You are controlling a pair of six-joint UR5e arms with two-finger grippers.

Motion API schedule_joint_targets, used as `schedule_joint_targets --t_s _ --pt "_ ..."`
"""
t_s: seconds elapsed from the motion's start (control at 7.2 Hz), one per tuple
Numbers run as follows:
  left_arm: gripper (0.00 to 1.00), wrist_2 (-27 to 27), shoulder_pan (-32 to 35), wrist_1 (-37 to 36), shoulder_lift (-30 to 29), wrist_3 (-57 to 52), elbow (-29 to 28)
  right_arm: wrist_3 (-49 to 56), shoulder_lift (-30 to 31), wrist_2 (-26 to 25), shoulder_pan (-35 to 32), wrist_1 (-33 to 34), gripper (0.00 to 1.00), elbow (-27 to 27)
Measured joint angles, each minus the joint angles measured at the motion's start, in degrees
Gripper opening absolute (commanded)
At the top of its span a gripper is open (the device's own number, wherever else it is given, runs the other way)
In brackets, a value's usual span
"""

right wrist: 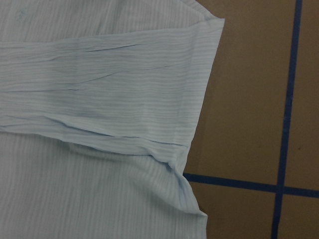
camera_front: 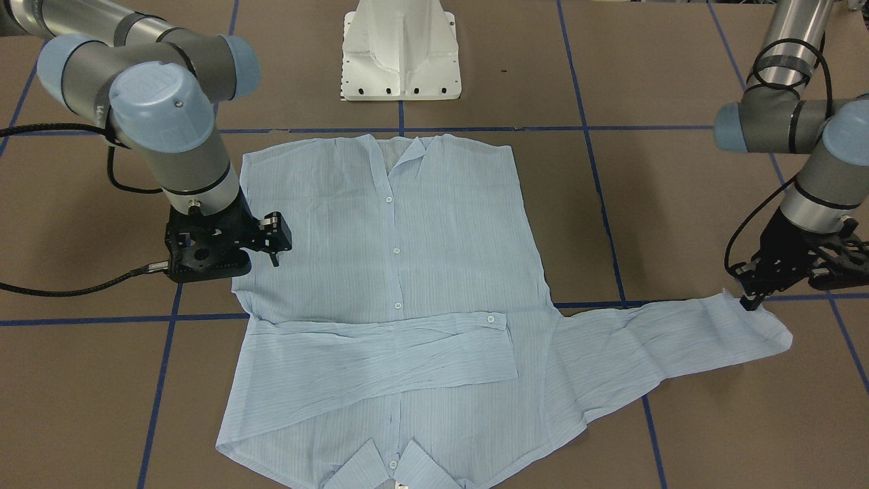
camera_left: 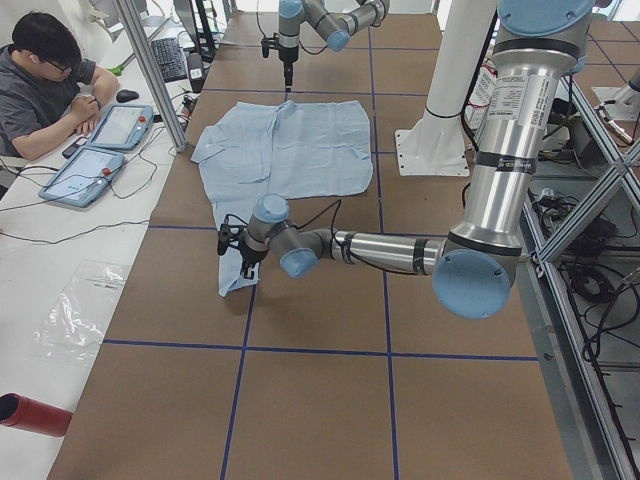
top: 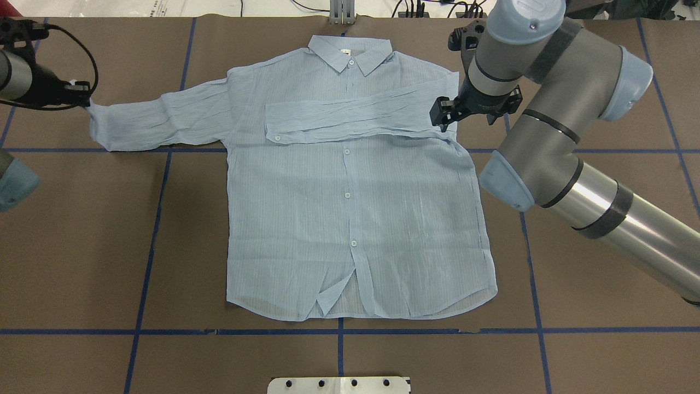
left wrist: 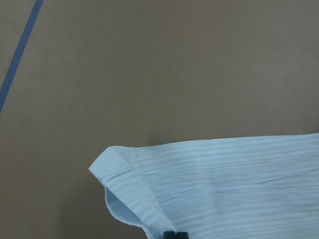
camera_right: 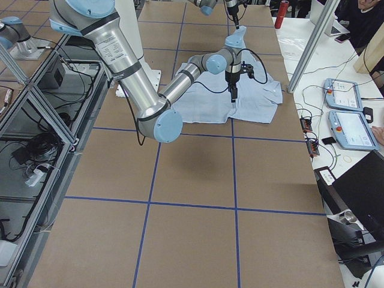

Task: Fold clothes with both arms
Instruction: 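Grasp the other sleeve cuff with the left gripper while the right arm withdraws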

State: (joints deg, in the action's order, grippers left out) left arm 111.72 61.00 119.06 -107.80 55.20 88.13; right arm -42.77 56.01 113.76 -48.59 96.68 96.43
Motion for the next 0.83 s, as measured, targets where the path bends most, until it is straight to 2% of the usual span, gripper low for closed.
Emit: schedule_joint_targets --t_s 0.28,0.56,0.83 --pt "0.00 -0.09 -1.04 -10.50 -10.79 6.85 0.60 7.74 4.99 2.07 -3.68 -0.27 0.99 1.12" --pt "0.00 0.06 -5.47 -17.74 -23.19 19.09 -2.07 14.26 9.03 6.15 -8.30 -0.45 0.99 1.43" --pt "0.00 0.10 -10.38 -16.10 -34.34 40.52 -9.14 18.45 11.07 7.37 -10.74 -0.44 0.99 1.25"
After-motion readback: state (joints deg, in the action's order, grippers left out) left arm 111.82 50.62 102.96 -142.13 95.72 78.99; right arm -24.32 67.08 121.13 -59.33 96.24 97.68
